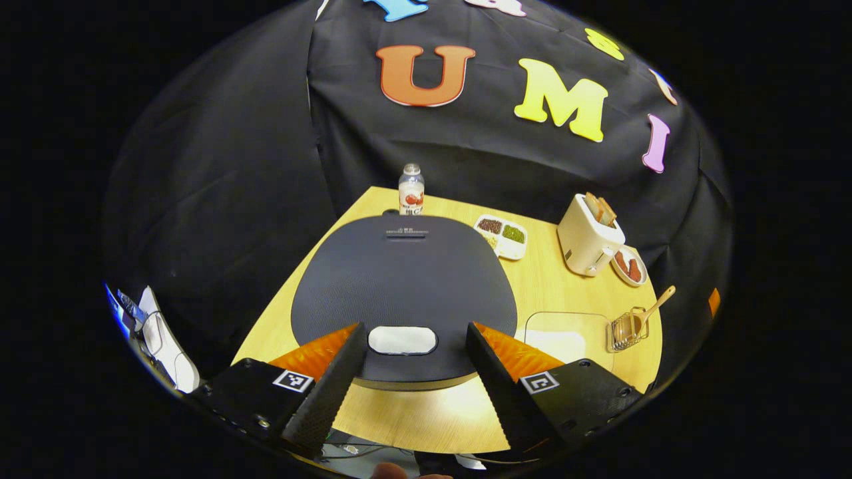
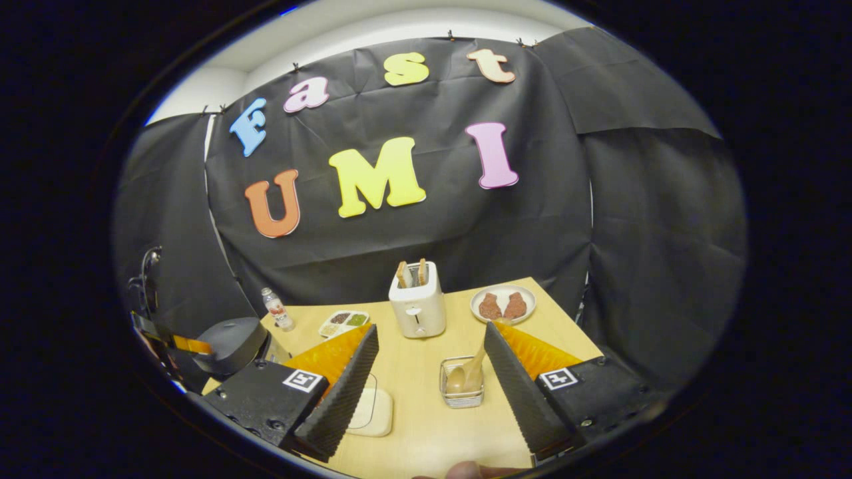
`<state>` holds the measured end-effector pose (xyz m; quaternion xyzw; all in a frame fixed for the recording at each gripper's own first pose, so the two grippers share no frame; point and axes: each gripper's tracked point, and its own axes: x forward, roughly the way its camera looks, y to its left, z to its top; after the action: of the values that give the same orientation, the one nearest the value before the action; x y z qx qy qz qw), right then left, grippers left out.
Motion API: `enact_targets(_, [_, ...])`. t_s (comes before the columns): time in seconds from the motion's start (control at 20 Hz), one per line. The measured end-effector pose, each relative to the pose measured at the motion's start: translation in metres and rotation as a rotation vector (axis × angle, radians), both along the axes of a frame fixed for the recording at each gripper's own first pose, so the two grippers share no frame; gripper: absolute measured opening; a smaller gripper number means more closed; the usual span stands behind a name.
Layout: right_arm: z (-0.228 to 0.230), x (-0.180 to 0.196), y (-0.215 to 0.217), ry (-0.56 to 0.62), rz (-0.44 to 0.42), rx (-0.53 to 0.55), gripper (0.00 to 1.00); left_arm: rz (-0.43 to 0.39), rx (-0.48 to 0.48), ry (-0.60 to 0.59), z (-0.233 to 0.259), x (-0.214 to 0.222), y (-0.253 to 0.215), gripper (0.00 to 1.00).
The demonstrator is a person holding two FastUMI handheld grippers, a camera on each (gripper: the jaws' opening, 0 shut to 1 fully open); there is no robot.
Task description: Close the left gripper, press the button to open the rice cooker; take a wooden spoon from the chopstick holder with the right hand, scoop a spoonful of rice and pour it into the rice cooker, then put the wooden spoon back into the chopstick holder.
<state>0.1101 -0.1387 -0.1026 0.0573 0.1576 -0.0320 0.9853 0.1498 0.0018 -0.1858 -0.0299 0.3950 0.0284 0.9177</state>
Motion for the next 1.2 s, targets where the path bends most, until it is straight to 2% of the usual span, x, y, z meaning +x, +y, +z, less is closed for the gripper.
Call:
enact_targets(0.05, [-0.001, 0.002, 0.001, 0.0, 0.007, -0.003, 1.0, -0.002, 0.005, 0.009, -0.006, -0.002, 0.001, 0.98])
enact_targets(0.3, [0.001, 0.026, -0.002, -0.002, 0.039, -0.017, 0.98, 0.006, 0.03, 0.049, -0.017, -0.004, 0.001, 0.98])
enact_targets(0.7, [-0.017, 0.069, 0.0, 0.022, 0.124, 0.016, 1.0, 0.038, 0.033, 0.024, -0.024, -0.008, 0.0, 0.99])
enact_targets(0.9, [-0.004, 0.065, -0.004, 0.0, 0.133, -0.014, 0.99, 0.042, 0.045, -0.002, -0.025, -0.01, 0.001, 0.99])
enact_targets(1.1, [0.016, 0.04, 0.0, -0.038, 0.115, -0.036, 0.98, 0.035, 0.049, -0.074, -0.021, -0.007, 0.001, 1.0])
enact_targets(1.2, [0.029, 0.022, 0.002, -0.061, 0.101, -0.055, 1.0, 0.021, 0.029, -0.113, -0.016, -0.009, -0.003, 0.97])
